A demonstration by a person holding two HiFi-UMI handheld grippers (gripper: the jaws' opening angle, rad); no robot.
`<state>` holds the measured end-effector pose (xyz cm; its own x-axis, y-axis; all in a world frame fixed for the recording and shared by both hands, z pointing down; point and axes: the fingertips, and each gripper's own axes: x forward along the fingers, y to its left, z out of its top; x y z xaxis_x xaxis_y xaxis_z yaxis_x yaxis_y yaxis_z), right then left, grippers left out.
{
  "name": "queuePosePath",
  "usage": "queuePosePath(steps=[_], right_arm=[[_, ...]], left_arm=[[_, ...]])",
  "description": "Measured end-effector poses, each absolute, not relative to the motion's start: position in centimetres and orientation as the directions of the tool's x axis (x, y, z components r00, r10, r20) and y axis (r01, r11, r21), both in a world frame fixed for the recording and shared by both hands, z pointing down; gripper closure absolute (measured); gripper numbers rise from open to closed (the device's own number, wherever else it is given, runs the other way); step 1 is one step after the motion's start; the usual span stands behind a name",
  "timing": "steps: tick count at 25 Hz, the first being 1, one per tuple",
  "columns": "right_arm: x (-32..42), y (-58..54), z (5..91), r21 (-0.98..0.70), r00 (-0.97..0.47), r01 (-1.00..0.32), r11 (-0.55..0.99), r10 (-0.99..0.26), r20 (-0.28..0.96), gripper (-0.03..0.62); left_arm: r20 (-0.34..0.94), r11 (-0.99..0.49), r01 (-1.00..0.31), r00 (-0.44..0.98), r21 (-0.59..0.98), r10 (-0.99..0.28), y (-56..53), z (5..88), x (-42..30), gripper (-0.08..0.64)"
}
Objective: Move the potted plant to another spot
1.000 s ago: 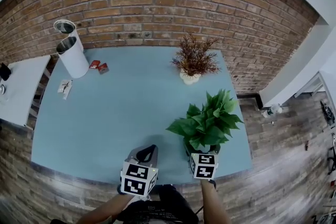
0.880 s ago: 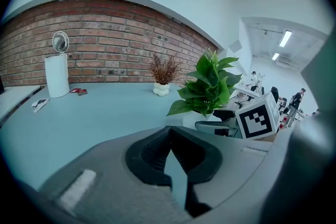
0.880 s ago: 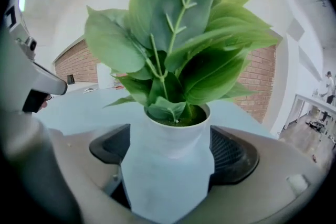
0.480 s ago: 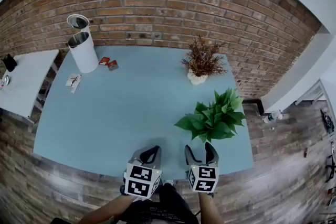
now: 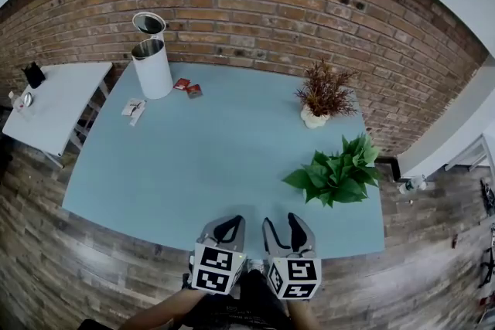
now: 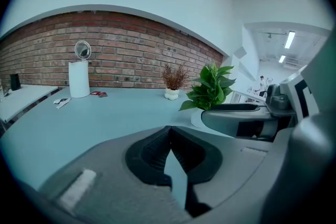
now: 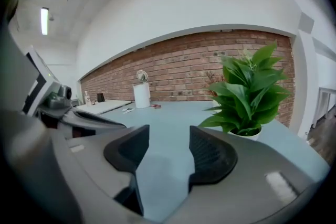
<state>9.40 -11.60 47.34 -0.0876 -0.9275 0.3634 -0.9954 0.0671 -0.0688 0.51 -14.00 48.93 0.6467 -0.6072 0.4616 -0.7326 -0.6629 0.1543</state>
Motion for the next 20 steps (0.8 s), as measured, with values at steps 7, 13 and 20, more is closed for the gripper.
queuePosePath(steps=[7, 13, 20], right_arm=[[4.5, -11.2, 44.5, -0.067, -0.165, -0.986, 0.151, -0.935, 0.313, 0.459], [2.2, -11.2, 43.7, -0.061, -0.187, -0.982, 0.177, -0.931, 0.313, 0.586], [0.5, -11.9, 43.5, -0.079, -0.213, -0.977, 0.198, -0.927, 0.31, 0.586]], left_arm=[[0.39, -0.637, -0.758, 0.635, 0.144, -0.667, -13.7, 47.0, -2.0, 0.558], [0.344, -0.63, -0.765, 0.632, 0.135, -0.694, -13.6, 45.8, -3.6, 0.558], [0.339, -0.622, -0.773, 0.623, 0.126, -0.705, -13.8, 45.4, -5.0, 0.558]])
